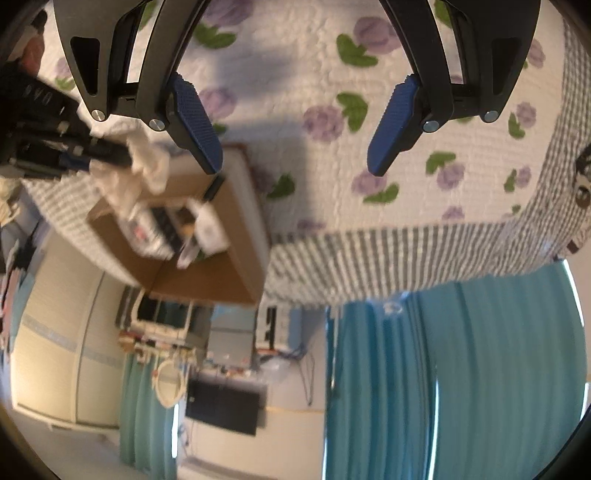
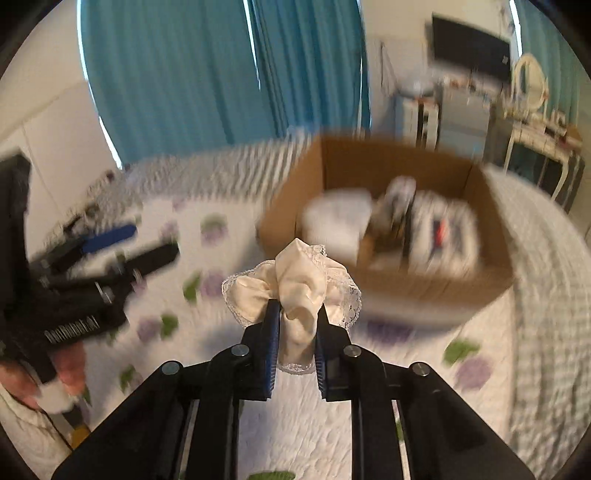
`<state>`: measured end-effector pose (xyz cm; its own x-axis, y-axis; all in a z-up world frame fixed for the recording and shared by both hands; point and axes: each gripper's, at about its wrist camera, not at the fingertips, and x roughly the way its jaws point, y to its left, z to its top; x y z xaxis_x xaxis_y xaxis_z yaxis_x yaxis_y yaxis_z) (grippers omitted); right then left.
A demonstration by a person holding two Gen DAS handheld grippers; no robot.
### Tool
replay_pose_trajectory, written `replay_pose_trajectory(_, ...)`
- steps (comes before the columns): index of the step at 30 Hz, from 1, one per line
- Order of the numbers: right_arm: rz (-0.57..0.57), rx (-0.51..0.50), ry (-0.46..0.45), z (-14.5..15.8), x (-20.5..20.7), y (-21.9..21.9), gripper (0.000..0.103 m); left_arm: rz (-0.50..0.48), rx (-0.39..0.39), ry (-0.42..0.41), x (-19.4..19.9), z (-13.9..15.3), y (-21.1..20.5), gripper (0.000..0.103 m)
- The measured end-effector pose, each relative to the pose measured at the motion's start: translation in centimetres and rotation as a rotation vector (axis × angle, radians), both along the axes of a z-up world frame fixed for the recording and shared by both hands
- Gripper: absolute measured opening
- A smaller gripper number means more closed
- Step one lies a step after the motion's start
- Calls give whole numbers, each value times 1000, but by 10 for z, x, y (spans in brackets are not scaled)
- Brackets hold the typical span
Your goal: Organize soft objects
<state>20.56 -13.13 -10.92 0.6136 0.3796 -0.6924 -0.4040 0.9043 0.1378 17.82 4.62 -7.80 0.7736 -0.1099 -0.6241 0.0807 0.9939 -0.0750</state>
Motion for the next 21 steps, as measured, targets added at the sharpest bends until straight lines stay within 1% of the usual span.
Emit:
replay_pose_trajectory(1,-12,14,-27,14,5,-4,16,-3,-1,-11,3,6,-3,82)
replay_pose_trajectory(3,-34,18,-52,27,18,-6,16,-6,12,-31,10,15,-9,82)
replay_pose_trajectory(4,-47,23,-53,31,31,-1,16,-6,16,-39,15,18,-13,82)
replay_pose_trajectory(6,-83,53,-37,33,58,-6,16,-8,18,-49,22,22,-18,82)
replay_pose_trajectory(9,-121,77,-15,29,87,-10,16,-2,38,-64,33,24,-24,82)
replay_pose_trajectory(10,-119,81,-3,27,98,-11,17,1,43,-66,36,24,-26,82)
replay_pose_trajectory(11,-121,77,10,25,104,-10,20,2,45,-63,39,23,-27,82)
replay_pose_trajectory(12,-131,66,27,22,111,-8,35,1,44,-59,41,22,-27,82)
replay_pose_trajectory(13,-152,58,28,22,113,-10,61,2,45,-57,41,22,-28,82)
replay_pose_trajectory(14,-171,57,21,23,115,-11,73,5,48,-56,41,22,-28,82)
replay_pose_trajectory(15,-187,64,7,25,112,-14,81,6,50,-56,40,23,-29,82)
replay_pose_trajectory(17,-214,71,1,31,109,-21,80,15,58,-54,37,27,-30,82)
replay_pose_trajectory(19,-215,81,-7,41,99,-28,80,21,64,-52,29,35,-32,82)
replay_pose_trajectory(21,-217,69,-38,59,84,-36,81,25,68,-72,18,49,-38,82)
